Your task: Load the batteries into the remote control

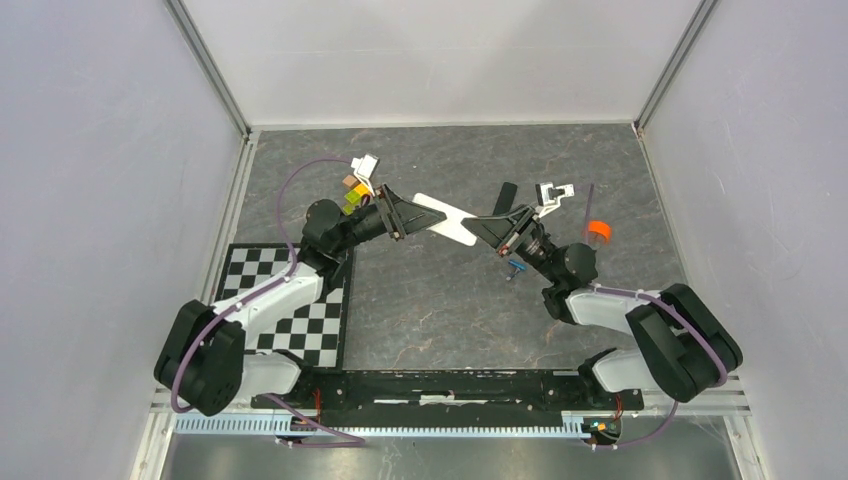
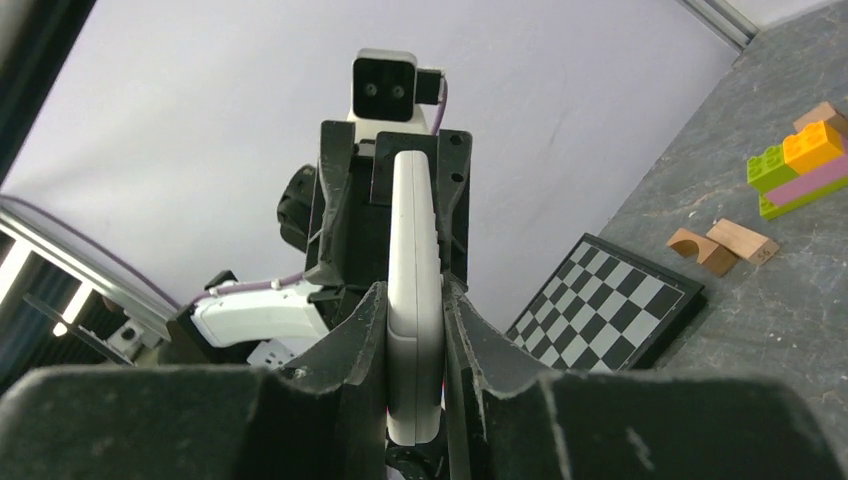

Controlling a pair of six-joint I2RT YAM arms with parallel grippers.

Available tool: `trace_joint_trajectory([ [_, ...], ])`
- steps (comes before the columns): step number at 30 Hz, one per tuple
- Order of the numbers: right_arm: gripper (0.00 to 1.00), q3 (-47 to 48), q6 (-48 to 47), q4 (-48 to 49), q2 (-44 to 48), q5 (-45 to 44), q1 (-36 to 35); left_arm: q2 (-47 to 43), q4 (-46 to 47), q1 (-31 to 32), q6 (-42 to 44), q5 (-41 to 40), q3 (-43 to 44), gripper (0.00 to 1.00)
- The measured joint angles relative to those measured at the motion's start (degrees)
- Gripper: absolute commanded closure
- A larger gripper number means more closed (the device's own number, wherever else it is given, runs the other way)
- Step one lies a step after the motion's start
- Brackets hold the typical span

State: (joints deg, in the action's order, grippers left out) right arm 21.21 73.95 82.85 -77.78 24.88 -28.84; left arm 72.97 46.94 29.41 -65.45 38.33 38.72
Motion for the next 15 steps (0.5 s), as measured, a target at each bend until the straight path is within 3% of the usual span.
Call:
trace_joint_trajectory([
  [8, 1.0, -0.46, 2.64, 1.09, -1.64, -4.83, -2.23, 2.71, 6.78, 0.74, -4.11, -3.1, -1.57, 0.66],
  [11, 1.0, -0.44, 2.75, 1.18, -1.97, -5.75, -2.58, 3.41, 7.02, 0.9, -4.24, -4.0, -1.62, 0.84],
  [13, 0.96, -0.44, 3.23, 1.22, -2.4, -5.95, -2.67, 3.74, 7.1, 0.87, -4.02, -4.35, -1.62, 0.97],
  [15, 0.87, -0.44, 3.37, 1.29, -2.82, -5.99, -2.64, 4.11, 7.13, 0.87, -4.04, -4.68, -1.62, 0.98],
])
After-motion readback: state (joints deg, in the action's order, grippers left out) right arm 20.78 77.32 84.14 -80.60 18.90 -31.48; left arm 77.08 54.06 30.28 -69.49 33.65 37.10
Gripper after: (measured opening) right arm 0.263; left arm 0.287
